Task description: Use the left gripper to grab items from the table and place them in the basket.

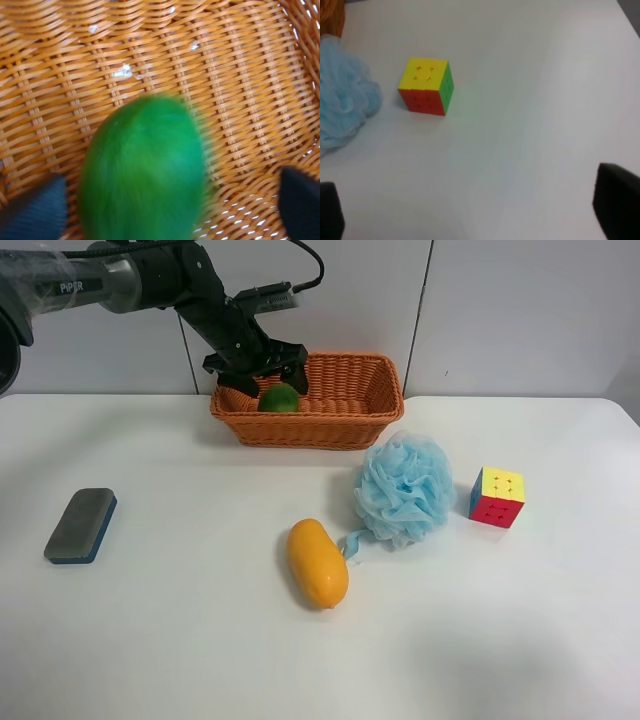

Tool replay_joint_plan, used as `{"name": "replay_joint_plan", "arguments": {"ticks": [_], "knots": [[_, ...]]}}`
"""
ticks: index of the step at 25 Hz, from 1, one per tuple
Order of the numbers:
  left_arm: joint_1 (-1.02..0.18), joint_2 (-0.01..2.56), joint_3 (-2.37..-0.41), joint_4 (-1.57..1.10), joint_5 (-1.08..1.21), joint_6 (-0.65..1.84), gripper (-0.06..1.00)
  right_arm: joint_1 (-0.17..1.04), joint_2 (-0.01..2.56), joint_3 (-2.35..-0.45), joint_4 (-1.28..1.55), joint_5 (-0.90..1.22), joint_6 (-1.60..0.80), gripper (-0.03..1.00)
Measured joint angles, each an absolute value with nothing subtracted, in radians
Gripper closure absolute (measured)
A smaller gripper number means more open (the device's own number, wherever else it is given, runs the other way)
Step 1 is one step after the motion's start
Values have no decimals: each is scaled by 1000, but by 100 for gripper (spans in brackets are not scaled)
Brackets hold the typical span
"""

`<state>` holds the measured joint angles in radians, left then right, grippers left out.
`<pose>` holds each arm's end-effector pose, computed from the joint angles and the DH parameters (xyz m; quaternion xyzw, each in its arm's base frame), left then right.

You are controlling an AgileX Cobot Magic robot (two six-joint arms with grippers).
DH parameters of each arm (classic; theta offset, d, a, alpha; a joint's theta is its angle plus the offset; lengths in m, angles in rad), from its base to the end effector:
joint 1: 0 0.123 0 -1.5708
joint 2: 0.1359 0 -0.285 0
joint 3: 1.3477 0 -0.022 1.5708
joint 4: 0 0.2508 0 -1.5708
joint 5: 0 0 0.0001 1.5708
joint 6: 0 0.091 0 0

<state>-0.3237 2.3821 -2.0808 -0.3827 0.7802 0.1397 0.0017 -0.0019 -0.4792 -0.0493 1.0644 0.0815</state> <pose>0.4964 -0.1918 0.1858 0.1270 0.9371 -0.1916 0.2626 -0.0030 -0.0039 0.2713 0.0350 0.8581 -0.0033 0.5123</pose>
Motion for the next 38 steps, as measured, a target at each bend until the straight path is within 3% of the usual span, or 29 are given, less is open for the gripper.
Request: {"name": "replay_joint_plan", "arguments": {"ticks": [4, 20, 26, 38], "knots": [[-324, 2371, -2081, -397, 800, 152, -4, 2, -2, -479, -49, 1064, 82, -2], [-324, 1972, -2052, -148, 1199, 91, -5, 2, -2, -479, -49, 1064, 82, -2], [-324, 1719, -1705, -132, 1124, 91, -5, 2, -2, -479, -49, 1064, 82, -2], [-324, 959, -927, -116, 994, 91, -5, 2, -2, -479, -49, 1064, 82, -2]]}}
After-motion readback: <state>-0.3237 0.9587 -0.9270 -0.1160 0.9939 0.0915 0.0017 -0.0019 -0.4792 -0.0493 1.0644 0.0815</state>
